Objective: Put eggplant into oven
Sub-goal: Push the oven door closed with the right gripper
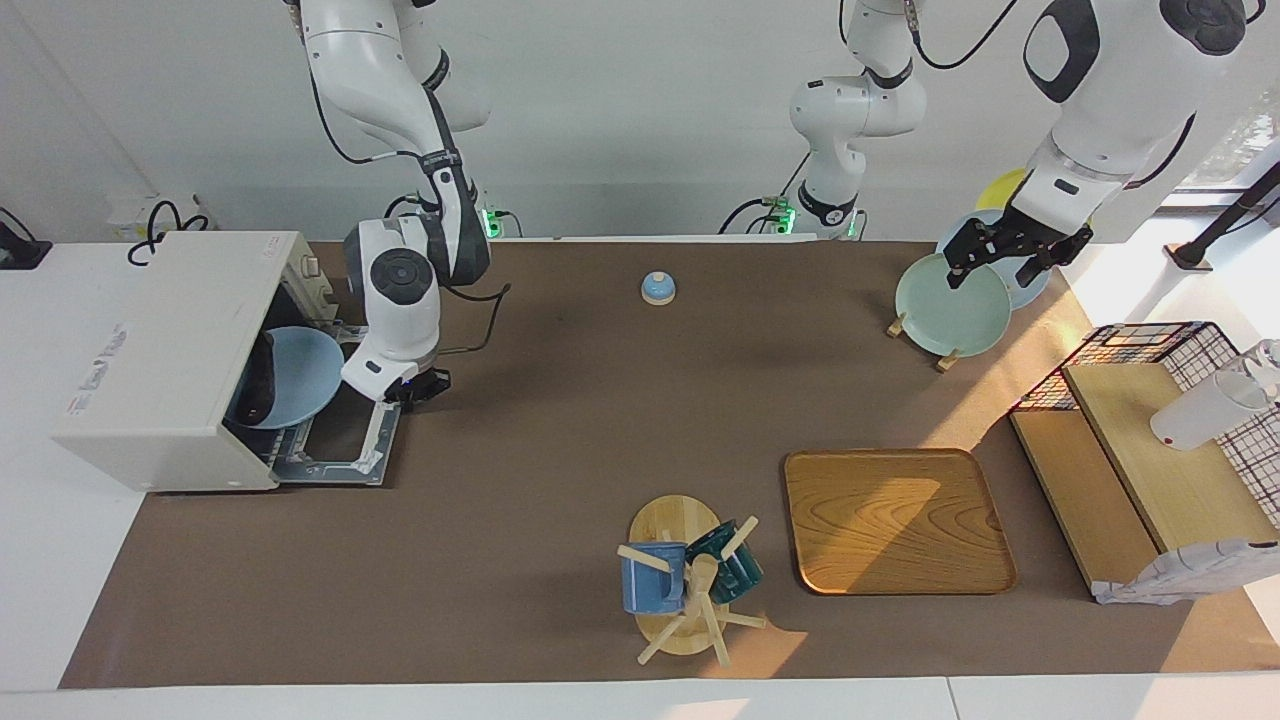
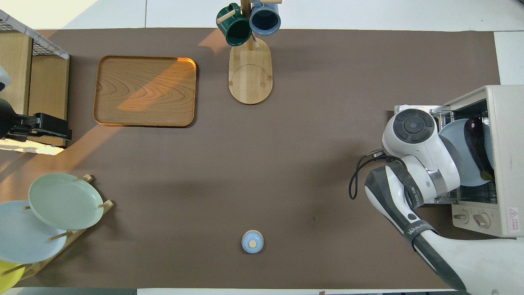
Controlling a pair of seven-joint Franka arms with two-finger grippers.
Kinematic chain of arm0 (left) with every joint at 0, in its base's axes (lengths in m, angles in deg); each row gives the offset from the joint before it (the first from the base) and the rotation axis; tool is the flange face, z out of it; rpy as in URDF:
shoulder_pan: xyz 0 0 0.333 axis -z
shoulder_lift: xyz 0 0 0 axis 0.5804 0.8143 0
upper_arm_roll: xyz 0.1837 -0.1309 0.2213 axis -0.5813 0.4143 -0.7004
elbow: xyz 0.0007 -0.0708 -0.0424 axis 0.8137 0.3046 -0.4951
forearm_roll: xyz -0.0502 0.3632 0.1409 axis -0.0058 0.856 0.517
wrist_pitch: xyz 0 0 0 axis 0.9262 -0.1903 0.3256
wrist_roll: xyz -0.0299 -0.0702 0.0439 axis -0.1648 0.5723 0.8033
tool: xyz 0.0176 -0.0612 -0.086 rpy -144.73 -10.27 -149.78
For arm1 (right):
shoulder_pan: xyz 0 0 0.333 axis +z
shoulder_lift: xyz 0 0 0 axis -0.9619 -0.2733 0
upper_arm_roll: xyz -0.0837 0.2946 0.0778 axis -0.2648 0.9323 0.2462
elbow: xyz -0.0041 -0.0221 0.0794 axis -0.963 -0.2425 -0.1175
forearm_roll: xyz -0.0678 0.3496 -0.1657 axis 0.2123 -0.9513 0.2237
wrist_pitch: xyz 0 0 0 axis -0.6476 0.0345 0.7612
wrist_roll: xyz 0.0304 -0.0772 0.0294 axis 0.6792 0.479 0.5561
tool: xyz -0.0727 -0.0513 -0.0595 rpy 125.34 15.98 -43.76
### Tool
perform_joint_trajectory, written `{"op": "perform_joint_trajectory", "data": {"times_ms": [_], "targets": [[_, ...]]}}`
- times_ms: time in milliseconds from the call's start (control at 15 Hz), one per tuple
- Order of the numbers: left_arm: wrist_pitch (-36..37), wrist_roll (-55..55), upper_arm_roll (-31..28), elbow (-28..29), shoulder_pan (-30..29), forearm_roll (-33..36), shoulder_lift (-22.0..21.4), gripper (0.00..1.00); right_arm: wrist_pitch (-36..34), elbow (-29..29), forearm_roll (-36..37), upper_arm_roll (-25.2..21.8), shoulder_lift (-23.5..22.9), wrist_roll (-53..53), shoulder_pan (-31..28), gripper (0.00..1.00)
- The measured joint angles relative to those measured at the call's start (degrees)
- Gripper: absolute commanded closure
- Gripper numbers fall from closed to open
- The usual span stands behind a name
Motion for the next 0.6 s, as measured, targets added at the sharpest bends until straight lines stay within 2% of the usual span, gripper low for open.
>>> {"op": "perform_joint_trajectory", "data": {"times_ms": [333, 600], "targets": [[0.0, 0.0, 0.0, 0.0, 0.0, 0.0, 0.0, 0.00, -12.6, 9.0, 0.5, 0.4, 1.6, 6.3, 0.0, 1.00], [0.0, 0.0, 0.0, 0.0, 0.0, 0.0, 0.0, 0.00, -16.5, 12.3, -0.3, -0.5, 5.1, 11.7, -3.3, 1.00]]}}
